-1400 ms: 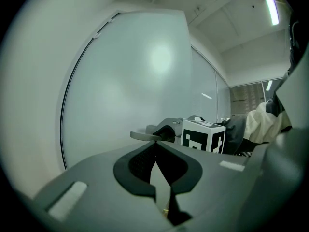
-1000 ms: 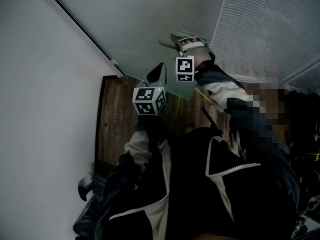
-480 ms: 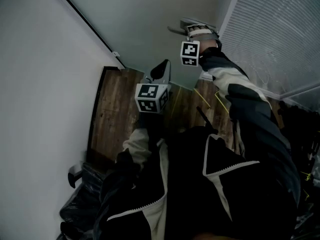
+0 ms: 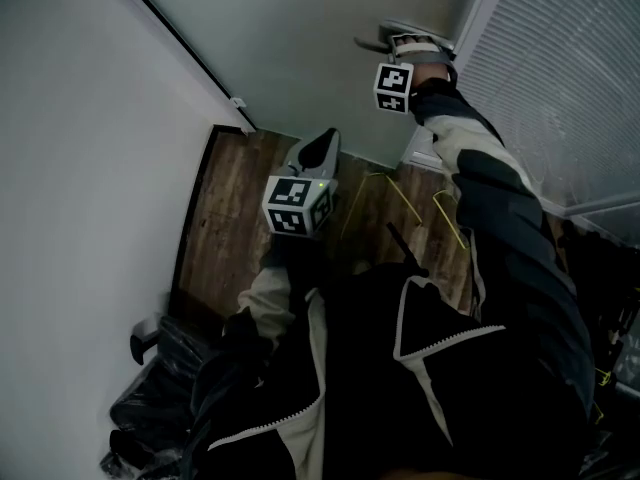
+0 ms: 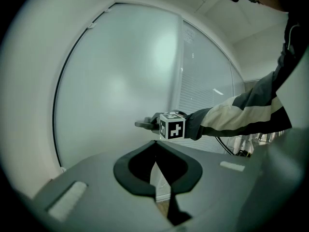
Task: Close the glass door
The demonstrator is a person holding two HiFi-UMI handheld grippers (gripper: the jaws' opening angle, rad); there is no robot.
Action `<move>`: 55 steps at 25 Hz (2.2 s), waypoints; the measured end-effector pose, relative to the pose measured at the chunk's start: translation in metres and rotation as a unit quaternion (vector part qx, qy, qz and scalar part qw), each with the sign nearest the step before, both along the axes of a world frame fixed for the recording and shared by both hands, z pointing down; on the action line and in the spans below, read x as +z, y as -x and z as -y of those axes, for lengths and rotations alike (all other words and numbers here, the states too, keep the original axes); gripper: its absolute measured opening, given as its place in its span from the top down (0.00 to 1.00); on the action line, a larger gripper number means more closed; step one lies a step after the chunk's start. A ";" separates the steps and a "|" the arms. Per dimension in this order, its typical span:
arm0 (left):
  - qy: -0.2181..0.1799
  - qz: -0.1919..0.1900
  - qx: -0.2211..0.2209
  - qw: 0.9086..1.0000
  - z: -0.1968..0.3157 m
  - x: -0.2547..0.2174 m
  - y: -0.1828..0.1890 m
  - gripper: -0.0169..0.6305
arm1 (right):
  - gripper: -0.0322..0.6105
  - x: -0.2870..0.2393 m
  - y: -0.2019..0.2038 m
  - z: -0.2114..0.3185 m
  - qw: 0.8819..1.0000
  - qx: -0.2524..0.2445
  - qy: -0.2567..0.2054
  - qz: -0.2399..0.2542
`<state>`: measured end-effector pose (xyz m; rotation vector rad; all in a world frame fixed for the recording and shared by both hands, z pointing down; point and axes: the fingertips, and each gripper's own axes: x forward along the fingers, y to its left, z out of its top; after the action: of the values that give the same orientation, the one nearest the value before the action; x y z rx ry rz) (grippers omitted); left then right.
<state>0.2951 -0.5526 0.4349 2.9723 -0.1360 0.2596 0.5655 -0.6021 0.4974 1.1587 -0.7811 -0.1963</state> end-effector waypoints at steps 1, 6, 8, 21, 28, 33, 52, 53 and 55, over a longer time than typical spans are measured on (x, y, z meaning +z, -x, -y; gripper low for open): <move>0.004 0.003 0.001 1.000 0.000 0.004 -0.001 0.97 | 0.74 0.002 -0.006 0.001 1.000 0.000 0.003 -0.002; 0.022 0.013 -0.012 1.000 0.007 0.009 -0.003 0.97 | 0.74 0.008 -0.039 0.010 1.000 0.003 0.011 -0.005; 0.027 0.014 -0.018 0.999 0.012 0.013 -0.001 0.97 | 0.74 0.006 -0.050 0.014 1.000 0.006 0.010 -0.004; 0.034 0.032 -0.050 0.998 0.035 0.029 0.017 0.97 | 0.75 0.008 -0.078 0.026 0.999 0.035 -0.004 0.000; 0.033 0.034 -0.061 0.997 0.043 0.029 0.025 0.97 | 0.70 0.011 -0.072 0.027 0.996 0.051 -0.044 0.054; 0.036 0.020 -0.069 0.997 0.055 0.023 0.030 0.97 | 0.78 -0.023 -0.019 0.011 0.943 0.067 -0.238 0.224; -0.011 -0.008 -0.081 0.997 0.051 0.002 0.004 0.97 | 0.95 -0.042 0.209 -0.060 0.683 0.051 -0.448 0.575; -0.014 -0.007 -0.082 0.996 0.051 0.002 0.005 0.97 | 0.95 -0.042 0.208 -0.059 0.685 0.051 -0.448 0.573; -0.018 -0.005 -0.086 0.996 0.052 0.001 0.006 0.97 | 0.95 -0.043 0.208 -0.058 0.689 0.052 -0.445 0.570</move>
<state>0.2889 -0.6044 0.4364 2.9729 -0.3963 0.2227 0.3578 -0.5444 0.4549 2.3096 -1.8260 0.3593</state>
